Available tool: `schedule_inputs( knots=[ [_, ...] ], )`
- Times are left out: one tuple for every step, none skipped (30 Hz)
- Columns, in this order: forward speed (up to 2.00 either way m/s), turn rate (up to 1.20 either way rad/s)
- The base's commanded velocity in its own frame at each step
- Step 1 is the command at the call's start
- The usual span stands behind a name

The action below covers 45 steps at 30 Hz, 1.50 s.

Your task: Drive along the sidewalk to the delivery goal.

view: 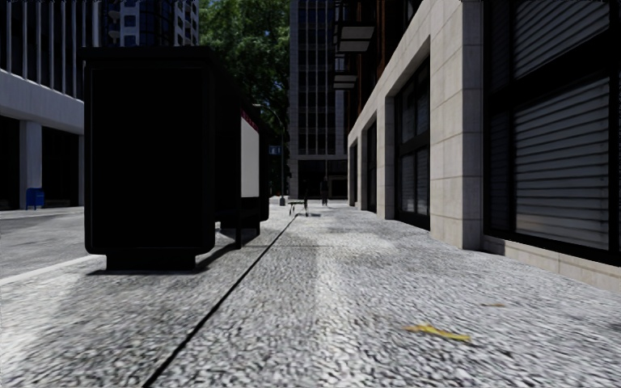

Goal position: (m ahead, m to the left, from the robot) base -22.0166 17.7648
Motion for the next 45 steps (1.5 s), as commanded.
schedule_inputs(
  knots=[
    [2.0, -0.24],
    [2.0, -0.22],
    [2.0, -0.03],
    [2.0, -0.03],
    [2.0, 0.0],
    [2.0, 0.0],
    [2.0, 0.0],
    [2.0, 0.0],
    [2.0, 0.0],
    [2.0, 0.0],
    [2.0, 0.0],
    [2.0, 0.0],
    [2.0, 0.0],
    [2.0, 0.0],
    [2.0, 0.0],
    [2.0, 0.0],
    [2.0, 0.0],
    [2.0, 0.0],
    [2.0, 0.0],
    [2.0, 0.0],
    [2.0, 0.0],
    [2.0, 0.0],
    [2.0, 0.0],
    [2.0, 0.0],
    [2.0, 0.0],
    [2.0, 0.0],
    [2.0, 0.0],
    [2.0, 0.0],
    [2.0, 0.0],
    [2.0, 0.0],
    [2.0, 0.0],
    [2.0, 0.0],
    [2.0, 0.0],
    [2.0, 0.0],
    [2.0, 0.0],
    [2.0, 0.0],
    [2.0, 0.0],
    [2.0, 0.0],
    [2.0, 0.0],
    [2.0, 0.0],
    [2.0, 0.0],
    [2.0, 0.0],
    [2.0, 0.0],
    [2.0, 0.0],
    [2.0, 0.0]
  ],
)
